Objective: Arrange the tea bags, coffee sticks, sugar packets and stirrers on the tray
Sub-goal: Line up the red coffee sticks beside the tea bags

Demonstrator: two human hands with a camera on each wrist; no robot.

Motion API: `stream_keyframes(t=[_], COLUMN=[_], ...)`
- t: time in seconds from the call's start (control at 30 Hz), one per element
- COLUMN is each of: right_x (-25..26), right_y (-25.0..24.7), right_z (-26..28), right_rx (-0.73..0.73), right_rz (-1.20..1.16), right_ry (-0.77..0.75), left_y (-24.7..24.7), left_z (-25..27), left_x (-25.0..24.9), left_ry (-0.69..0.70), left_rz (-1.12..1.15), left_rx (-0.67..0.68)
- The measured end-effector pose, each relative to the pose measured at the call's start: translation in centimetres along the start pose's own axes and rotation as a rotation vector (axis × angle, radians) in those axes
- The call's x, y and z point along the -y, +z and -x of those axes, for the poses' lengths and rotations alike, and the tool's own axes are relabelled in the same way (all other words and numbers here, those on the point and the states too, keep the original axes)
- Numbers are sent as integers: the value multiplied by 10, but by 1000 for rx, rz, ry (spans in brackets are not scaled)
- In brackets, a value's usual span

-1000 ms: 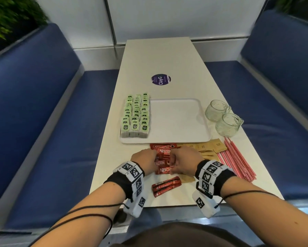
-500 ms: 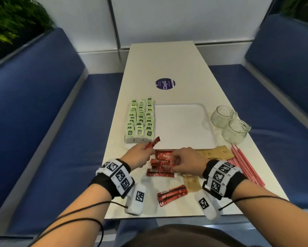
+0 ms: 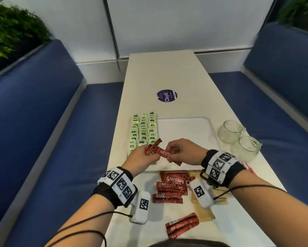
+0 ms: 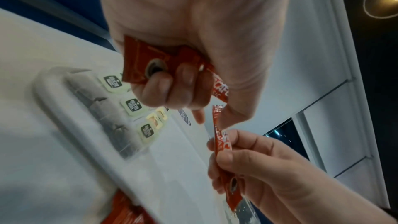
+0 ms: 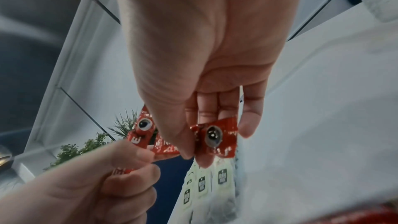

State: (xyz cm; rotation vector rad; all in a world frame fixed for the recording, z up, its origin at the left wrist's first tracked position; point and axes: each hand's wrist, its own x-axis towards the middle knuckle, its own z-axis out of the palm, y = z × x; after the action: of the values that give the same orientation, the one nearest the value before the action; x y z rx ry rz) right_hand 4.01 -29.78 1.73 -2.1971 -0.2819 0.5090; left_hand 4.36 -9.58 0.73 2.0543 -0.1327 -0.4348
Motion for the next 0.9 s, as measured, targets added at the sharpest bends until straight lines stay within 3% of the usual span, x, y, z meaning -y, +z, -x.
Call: stream_keyframes(t=[0.13, 0.3, 0.37, 0.5, 0.63, 0.73, 0.9], right_x=[0, -6, -14, -31, -41, -53, -87], right_y=[-15, -28, -32, -40, -49, -57, -65], right_z=[-19, -47, -58, -71, -90, -110, -145], right_rx=[-10, -5, -68, -238, -260, -373, -511], right_rz=[61, -95, -142, -435, -590, -563, -453], right_ry=[-4, -7, 26, 107, 112, 159, 381], left_y=[-5, -1, -2, -12, -18, -24, -33], left_z=[-19, -47, -58, -80, -104, -123, -152], left_x=[-6, -9, -8, -3, -5, -12, -17], left_ry=[13, -5, -45, -79, -87, -108, -167], left_rz=[0, 80, 171, 220, 175, 121, 176], left_rx=[-26, -101, -136, -179, -137, -109, -171])
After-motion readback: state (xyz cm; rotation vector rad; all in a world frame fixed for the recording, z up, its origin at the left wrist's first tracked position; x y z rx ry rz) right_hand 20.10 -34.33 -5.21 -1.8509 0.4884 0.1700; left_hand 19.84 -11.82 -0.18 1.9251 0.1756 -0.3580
